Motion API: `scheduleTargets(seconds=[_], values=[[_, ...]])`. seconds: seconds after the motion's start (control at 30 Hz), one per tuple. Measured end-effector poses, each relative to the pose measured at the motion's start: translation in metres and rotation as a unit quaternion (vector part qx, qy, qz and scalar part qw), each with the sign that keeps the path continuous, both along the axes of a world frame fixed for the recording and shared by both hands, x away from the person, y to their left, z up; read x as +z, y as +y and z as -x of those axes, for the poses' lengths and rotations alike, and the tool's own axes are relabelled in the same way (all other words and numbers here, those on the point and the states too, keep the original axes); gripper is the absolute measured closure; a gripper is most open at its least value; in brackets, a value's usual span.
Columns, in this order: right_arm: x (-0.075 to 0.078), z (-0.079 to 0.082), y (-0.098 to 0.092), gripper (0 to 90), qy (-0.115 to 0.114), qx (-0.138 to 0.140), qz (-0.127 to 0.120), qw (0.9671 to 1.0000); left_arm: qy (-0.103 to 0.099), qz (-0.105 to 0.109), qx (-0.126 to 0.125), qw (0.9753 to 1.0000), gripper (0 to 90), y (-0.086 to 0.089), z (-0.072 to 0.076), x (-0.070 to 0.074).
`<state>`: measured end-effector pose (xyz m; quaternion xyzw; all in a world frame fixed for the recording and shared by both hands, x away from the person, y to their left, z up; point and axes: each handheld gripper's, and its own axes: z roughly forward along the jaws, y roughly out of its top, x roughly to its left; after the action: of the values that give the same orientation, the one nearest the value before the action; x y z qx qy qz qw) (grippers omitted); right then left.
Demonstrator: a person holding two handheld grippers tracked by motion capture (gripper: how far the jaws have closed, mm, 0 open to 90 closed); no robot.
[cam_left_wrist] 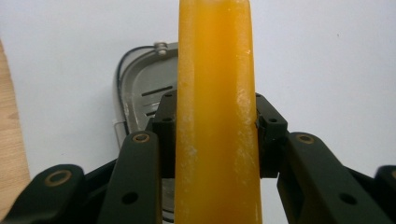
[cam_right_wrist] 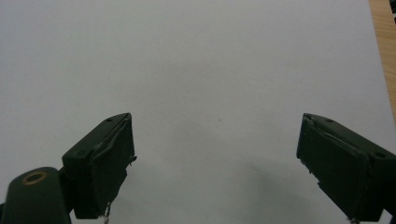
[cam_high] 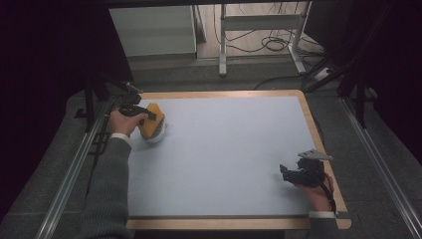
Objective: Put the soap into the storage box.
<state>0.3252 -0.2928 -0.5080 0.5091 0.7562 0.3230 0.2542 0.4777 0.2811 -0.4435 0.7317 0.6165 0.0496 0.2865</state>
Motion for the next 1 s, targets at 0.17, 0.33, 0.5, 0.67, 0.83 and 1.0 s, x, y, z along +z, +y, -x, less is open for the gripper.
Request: scheduleTargets(seconds=[0.17, 0.33, 0.5, 0.67, 0.83, 1.0], values=[[0.000, 0.000, 0.000, 11.2, 0.001, 0.000, 0.001, 1.0000, -0.002, 0.005, 0.010, 0.9999, 61.2, 0.004, -0.001, -0.003], [0.000, 0.000, 0.000, 11.1, 0.001, 0.001, 0.001, 1.0000, 0.005, 0.004, 0.018, 0.9998, 61.2, 0.008, -0.003, -0.008], [-0.001, 0.000, 0.000, 11.2, 0.002, 0.001, 0.002, 1.0000, 0.009, 0.000, 0.019, 0.9998, 61.1, 0.003, -0.005, -0.013], [-0.001, 0.000, 0.000, 11.2, 0.001, 0.001, 0.001, 1.0000, -0.006, 0.009, 0.025, 0.9996, 59.4, 0.001, -0.005, -0.016], [-0.001, 0.000, 0.000, 11.2, 0.003, 0.002, 0.002, 1.0000, -0.026, -0.005, 0.027, 0.9993, 42.1, 0.001, 0.000, -0.006], [-0.002, 0.000, 0.001, 11.2, 0.003, 0.004, 0.003, 1.0000, -0.050, -0.030, 0.027, 0.9979, 26.8, 0.003, 0.006, 0.000]])
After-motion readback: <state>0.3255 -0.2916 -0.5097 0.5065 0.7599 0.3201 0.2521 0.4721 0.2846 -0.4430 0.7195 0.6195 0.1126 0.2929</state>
